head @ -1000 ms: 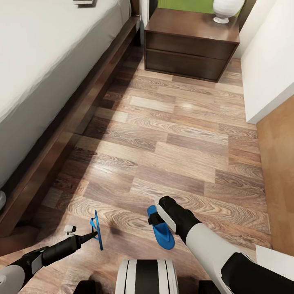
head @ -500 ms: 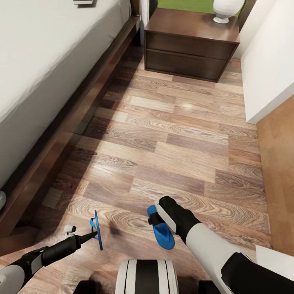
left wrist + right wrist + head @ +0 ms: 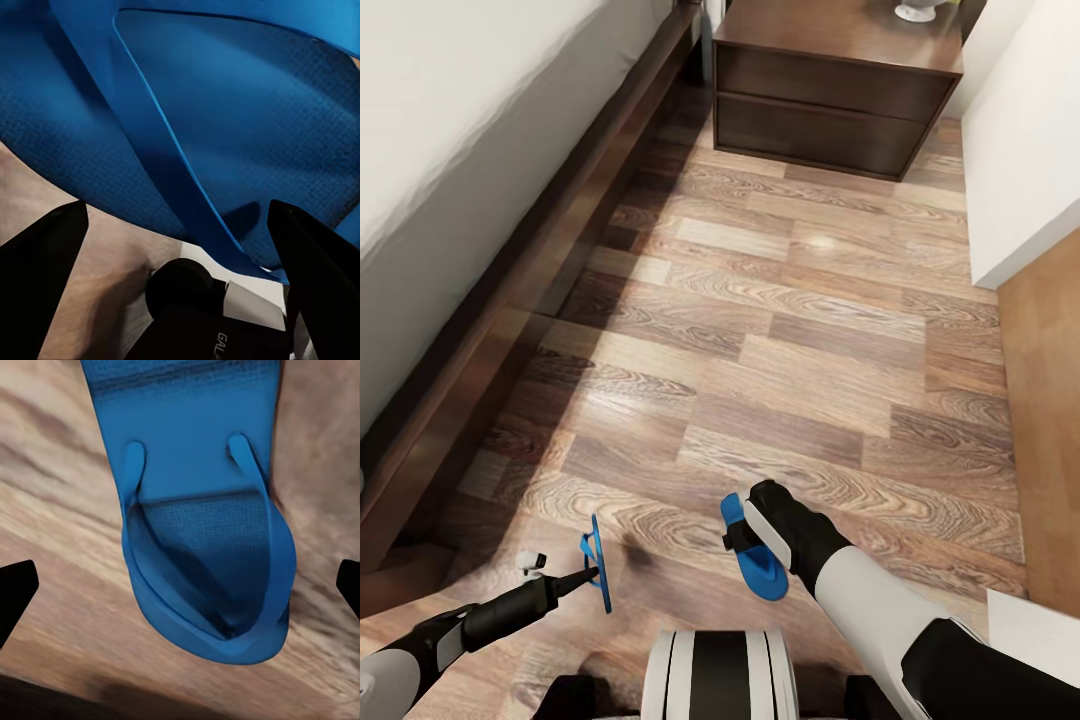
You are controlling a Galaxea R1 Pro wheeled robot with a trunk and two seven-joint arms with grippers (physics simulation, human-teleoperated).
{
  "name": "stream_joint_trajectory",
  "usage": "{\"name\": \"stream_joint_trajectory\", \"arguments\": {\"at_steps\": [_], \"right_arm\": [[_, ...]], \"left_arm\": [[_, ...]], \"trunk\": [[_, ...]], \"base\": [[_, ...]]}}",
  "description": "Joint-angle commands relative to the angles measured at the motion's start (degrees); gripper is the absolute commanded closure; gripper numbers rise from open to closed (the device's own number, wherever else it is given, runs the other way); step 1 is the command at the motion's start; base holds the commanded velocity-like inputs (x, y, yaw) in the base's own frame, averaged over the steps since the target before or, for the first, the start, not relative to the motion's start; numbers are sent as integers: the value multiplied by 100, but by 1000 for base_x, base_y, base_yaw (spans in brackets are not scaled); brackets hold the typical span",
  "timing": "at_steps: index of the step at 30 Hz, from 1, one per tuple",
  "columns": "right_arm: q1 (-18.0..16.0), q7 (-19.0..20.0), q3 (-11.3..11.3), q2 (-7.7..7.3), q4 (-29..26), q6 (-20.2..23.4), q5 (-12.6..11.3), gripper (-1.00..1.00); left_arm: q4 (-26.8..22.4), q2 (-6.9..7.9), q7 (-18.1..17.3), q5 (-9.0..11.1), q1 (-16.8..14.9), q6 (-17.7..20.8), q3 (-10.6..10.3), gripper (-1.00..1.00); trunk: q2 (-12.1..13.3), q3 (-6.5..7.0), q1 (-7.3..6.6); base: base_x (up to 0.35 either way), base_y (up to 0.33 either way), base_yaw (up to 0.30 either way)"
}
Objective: In the bedroom, move the book from the bed onto either nightstand, and place the two sandals side by side next to the bed.
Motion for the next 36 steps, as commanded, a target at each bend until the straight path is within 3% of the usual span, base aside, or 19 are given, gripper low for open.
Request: {"name": "stream_joint_trajectory", "arguments": {"at_steps": [1, 5, 36], "right_arm": [[-4, -48, 19, 0, -1, 13, -51, -100], [-4, -47, 19, 0, -1, 13, -51, -100], [-4, -92, 11, 0, -1, 22, -13, -100]], "left_arm": [[-2, 0, -20, -45, -1, 56, 51, 100], [-2, 0, -20, -46, -1, 56, 50, 100], [-2, 0, -20, -47, -1, 56, 50, 100]], "trunk": [[-3, -26, 1], [-8, -114, 12], [-8, -114, 12]], "base": [[0, 0, 0], [0, 0, 0], [0, 0, 0]]}}
